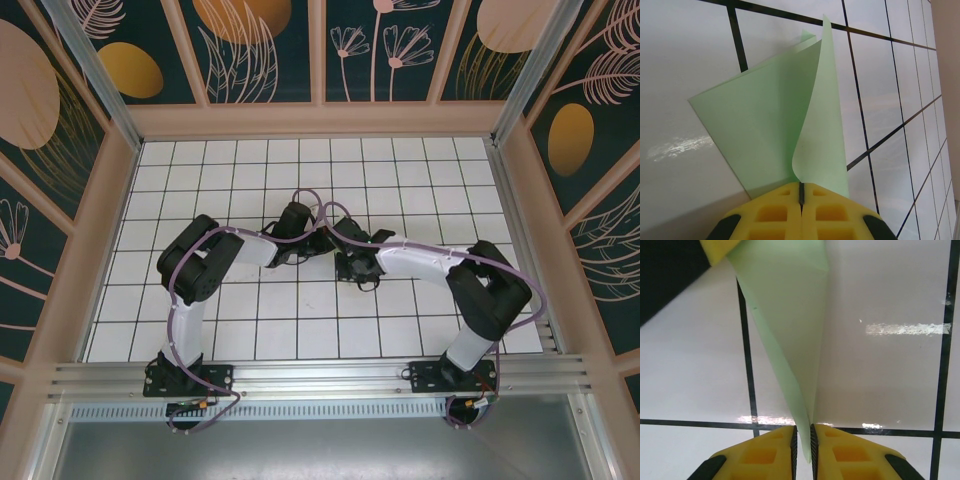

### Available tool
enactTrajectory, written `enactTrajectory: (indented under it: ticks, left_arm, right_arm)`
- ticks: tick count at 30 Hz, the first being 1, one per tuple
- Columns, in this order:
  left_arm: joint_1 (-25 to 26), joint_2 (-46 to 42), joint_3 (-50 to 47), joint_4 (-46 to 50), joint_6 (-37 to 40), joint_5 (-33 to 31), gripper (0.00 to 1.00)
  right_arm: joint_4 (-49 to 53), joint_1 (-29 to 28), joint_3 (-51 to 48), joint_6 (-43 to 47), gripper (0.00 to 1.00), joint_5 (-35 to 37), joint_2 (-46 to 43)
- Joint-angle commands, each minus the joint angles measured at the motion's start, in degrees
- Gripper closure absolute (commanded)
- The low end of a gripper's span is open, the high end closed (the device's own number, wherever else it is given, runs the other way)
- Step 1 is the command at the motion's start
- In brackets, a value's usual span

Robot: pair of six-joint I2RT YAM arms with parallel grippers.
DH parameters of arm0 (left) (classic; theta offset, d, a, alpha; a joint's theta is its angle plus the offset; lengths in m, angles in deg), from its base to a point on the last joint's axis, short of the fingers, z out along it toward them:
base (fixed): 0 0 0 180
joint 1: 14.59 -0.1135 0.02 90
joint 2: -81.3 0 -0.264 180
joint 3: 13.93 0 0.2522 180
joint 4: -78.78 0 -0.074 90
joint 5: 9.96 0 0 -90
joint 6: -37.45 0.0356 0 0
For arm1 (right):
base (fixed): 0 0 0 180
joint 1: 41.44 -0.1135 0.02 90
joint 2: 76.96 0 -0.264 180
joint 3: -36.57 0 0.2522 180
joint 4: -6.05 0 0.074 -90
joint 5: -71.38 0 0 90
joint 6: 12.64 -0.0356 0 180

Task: Fold a paper plane with a square sheet of paper (fold left side to right side)
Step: Fold the wing for the fifth time at the center of the table.

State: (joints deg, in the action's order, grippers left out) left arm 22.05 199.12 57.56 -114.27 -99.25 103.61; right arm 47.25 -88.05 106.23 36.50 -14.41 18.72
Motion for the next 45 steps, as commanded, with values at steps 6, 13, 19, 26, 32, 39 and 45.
enactTrajectory:
  ticks: [6,13,19,26,32,39,45]
  left_arm:
    - [-0.5,1.7,0.6,0.3,0.7,-0.4,0.96]
    - [-0.5,1.8,0.5,0.3,0.6,-0.4,0.96]
    - [-0.5,1.9,0.4,0.3,0.6,-0.5,0.96]
    - [-0.5,2.0,0.5,0.3,0.6,-0.7,0.96]
    - [-0.5,2.0,0.7,0.5,0.8,-0.8,0.97]
    - [-0.5,2.0,1.7,2.7,2.0,-1.9,0.97]
    - [-0.7,2.1,1.8,3.0,2.5,-2.1,0.98]
  right_arm:
    - [1.9,-0.5,1.0,0.3,0.81,1.1,2.0]
    - [2.0,-0.5,0.7,0.2,0.83,0.8,2.0]
    - [2.1,-0.8,-0.1,-0.2,0.85,0.8,2.2]
    - [2.6,-1.4,-0.8,-0.3,0.87,0.8,2.7]
    - [3.1,-1.6,-1.4,-0.4,0.88,1.0,3.3]
    - [5.1,-2.3,-1.0,-0.2,0.88,2.2,4.5]
    - [6.5,-3.2,-0.6,-0.2,0.87,3.1,6.0]
